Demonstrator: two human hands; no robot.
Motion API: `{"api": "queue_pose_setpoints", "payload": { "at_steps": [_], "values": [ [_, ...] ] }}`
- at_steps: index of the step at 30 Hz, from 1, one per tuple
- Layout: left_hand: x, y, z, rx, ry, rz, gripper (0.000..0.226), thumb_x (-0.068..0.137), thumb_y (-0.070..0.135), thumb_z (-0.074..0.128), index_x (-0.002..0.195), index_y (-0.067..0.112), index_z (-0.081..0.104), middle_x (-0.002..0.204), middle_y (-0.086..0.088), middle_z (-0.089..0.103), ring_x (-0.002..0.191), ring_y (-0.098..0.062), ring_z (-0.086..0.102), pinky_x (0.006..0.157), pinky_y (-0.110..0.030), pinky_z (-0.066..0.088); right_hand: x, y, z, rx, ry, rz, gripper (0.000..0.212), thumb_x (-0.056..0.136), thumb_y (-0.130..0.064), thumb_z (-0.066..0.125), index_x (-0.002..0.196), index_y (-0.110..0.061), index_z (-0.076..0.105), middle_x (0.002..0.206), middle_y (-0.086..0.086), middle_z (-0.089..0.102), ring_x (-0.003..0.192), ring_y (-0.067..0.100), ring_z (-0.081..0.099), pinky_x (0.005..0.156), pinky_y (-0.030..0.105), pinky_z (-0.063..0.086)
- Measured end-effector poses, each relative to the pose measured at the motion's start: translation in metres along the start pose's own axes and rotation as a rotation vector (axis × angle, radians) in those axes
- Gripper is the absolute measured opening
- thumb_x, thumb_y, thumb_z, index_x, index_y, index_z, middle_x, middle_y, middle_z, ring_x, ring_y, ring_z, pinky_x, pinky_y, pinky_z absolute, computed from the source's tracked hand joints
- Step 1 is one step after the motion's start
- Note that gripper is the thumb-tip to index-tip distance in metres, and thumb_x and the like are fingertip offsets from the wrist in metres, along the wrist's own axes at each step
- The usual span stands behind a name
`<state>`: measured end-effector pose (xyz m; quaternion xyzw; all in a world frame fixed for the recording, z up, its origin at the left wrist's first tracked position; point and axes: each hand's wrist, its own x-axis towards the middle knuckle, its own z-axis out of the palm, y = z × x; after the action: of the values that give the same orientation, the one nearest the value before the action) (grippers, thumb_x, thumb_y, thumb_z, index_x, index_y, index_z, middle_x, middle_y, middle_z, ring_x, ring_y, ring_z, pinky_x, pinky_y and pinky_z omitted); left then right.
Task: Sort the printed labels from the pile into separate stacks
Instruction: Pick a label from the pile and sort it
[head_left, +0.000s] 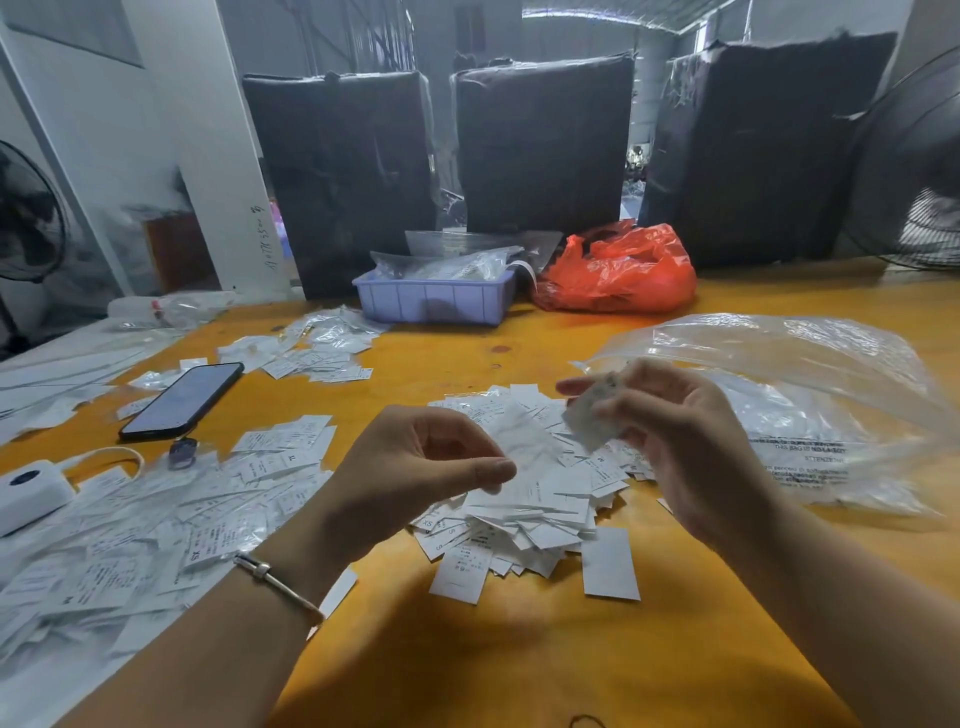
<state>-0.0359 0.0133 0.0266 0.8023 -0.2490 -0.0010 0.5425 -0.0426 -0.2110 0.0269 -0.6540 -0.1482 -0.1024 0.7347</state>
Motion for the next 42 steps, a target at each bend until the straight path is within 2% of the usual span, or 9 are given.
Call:
{"api": "queue_pose_setpoints", "payload": {
  "at_steps": [5, 8, 12, 16, 23, 30, 34, 37, 42],
  "values": [
    [0.001, -0.002, -0.003, -0.111, 0.103, 0.056, 0.042, 0.062, 0.024, 0.084, 0.093, 0.006, 0.062, 0.079, -0.011, 0.075, 0.075, -0.026, 0.073, 0.069, -0.024, 0.057, 0.0, 0.007, -0.003, -0.073, 0.154, -0.002, 0.018, 0.079, 0.01, 0.065, 0.092, 0.0, 0.063, 0.069, 0.016, 0.071, 0.06, 0.021, 0.068, 0.057, 0.023, 0.052],
    [0.002, -0.002, -0.001, -0.173, 0.096, 0.068, 0.052, 0.064, 0.016, 0.085, 0.108, 0.012, 0.056, 0.083, -0.013, 0.074, 0.079, -0.027, 0.073, 0.072, -0.024, 0.057, -0.003, 0.012, 0.003, -0.23, 0.085, -0.093, 0.042, 0.083, 0.002, 0.067, 0.119, -0.02, 0.062, 0.066, 0.014, 0.07, 0.057, 0.023, 0.065, 0.056, 0.028, 0.054],
    [0.003, -0.002, 0.0, -0.175, 0.099, 0.082, 0.056, 0.064, 0.016, 0.085, 0.113, 0.016, 0.058, 0.081, -0.01, 0.073, 0.079, -0.024, 0.072, 0.072, -0.024, 0.056, -0.006, 0.01, 0.008, -0.265, -0.126, -0.068, 0.024, 0.088, -0.002, 0.055, 0.094, -0.013, 0.075, 0.068, 0.011, 0.069, 0.062, 0.017, 0.061, 0.062, 0.025, 0.051],
    [0.001, -0.001, 0.001, -0.153, 0.088, 0.08, 0.05, 0.063, 0.019, 0.084, 0.108, 0.013, 0.063, 0.078, -0.008, 0.071, 0.075, -0.02, 0.069, 0.071, -0.024, 0.056, -0.011, 0.004, 0.013, -0.259, -0.308, -0.045, 0.023, 0.082, -0.029, 0.071, 0.092, -0.009, 0.076, 0.077, 0.008, 0.072, 0.07, 0.016, 0.066, 0.069, 0.021, 0.054],
    [0.0, 0.0, 0.004, -0.072, -0.079, -0.015, 0.026, 0.075, 0.022, 0.077, 0.094, 0.005, 0.071, 0.08, -0.011, 0.073, 0.075, -0.024, 0.071, 0.066, -0.023, 0.054, -0.008, 0.008, 0.009, -0.441, -0.279, -0.145, 0.006, 0.082, -0.009, 0.073, 0.076, -0.008, 0.075, 0.066, 0.006, 0.07, 0.061, 0.017, 0.066, 0.059, 0.02, 0.052],
    [0.001, -0.001, 0.005, -0.015, -0.091, -0.031, 0.023, 0.076, 0.021, 0.073, 0.085, -0.001, 0.073, 0.076, -0.012, 0.075, 0.068, -0.025, 0.072, 0.062, -0.025, 0.055, -0.003, 0.004, 0.009, -0.395, -0.157, -0.174, 0.043, 0.09, -0.035, 0.05, 0.061, -0.007, 0.067, 0.062, 0.012, 0.066, 0.061, 0.026, 0.062, 0.067, 0.033, 0.05],
    [0.001, -0.001, 0.003, -0.029, -0.034, -0.009, 0.026, 0.07, 0.02, 0.077, 0.083, -0.003, 0.073, 0.073, -0.015, 0.073, 0.066, -0.026, 0.071, 0.062, -0.028, 0.057, -0.003, 0.001, 0.002, -0.439, 0.013, -0.283, 0.032, 0.088, -0.005, 0.062, 0.057, -0.004, 0.057, 0.054, 0.009, 0.062, 0.051, 0.021, 0.058, 0.055, 0.032, 0.049],
    [0.001, 0.0, 0.003, 0.006, -0.009, 0.011, 0.028, 0.068, 0.026, 0.079, 0.081, 0.001, 0.074, 0.072, -0.013, 0.073, 0.066, -0.026, 0.07, 0.069, -0.046, 0.057, -0.003, -0.004, 0.0, -0.378, 0.021, -0.299, 0.021, 0.085, 0.006, 0.06, 0.071, -0.008, 0.051, 0.055, 0.014, 0.062, 0.049, 0.024, 0.059, 0.049, 0.036, 0.05],
    [0.0, 0.0, 0.002, 0.015, 0.005, 0.027, 0.028, 0.068, 0.027, 0.08, 0.081, 0.003, 0.074, 0.072, -0.011, 0.073, 0.066, -0.024, 0.07, 0.07, -0.05, 0.057, -0.004, -0.007, 0.001, -0.283, -0.134, -0.211, 0.035, 0.083, -0.005, 0.061, 0.111, -0.018, 0.045, 0.062, 0.012, 0.065, 0.054, 0.021, 0.061, 0.052, 0.028, 0.049]
  ]
}}
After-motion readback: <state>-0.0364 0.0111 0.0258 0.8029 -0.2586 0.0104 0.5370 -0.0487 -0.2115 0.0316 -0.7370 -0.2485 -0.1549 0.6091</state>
